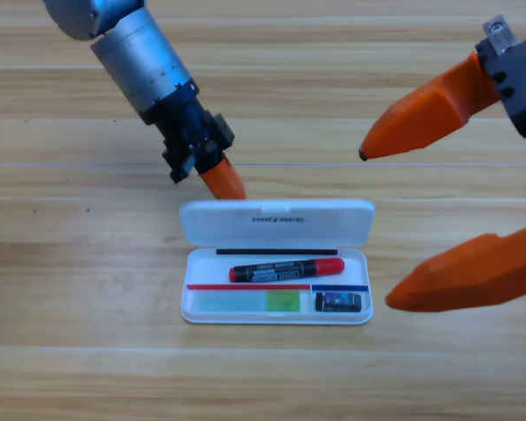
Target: Clean up eraser and pencils
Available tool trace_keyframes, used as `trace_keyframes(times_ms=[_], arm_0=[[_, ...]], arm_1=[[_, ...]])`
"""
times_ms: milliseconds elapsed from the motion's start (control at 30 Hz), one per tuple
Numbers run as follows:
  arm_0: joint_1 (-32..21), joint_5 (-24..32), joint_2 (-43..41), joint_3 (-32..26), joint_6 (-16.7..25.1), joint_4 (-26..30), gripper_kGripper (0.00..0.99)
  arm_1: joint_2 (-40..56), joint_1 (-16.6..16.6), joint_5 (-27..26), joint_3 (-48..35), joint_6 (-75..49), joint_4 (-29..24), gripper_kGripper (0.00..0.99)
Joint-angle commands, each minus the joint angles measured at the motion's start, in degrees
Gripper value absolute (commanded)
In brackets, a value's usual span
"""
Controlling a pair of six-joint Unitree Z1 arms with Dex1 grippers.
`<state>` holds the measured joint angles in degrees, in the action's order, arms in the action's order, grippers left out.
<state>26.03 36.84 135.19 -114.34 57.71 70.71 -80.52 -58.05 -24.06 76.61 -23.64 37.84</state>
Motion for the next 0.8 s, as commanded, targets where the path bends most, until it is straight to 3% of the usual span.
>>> trace_keyframes(times_ms=[33, 800], arm_0=[[3.68, -0.01, -0.11, 2.99, 0.12, 0.13, 0.0], [7.99, -6.87, -0.54, 13.27, -4.27, -10.85, 0.0]], arm_1=[[0.89, 0.13, -0.55, -2.08, 1.05, -1.98, 0.985], [0.36, 0.13, -0.82, -2.08, 1.23, -2.07, 0.985]])
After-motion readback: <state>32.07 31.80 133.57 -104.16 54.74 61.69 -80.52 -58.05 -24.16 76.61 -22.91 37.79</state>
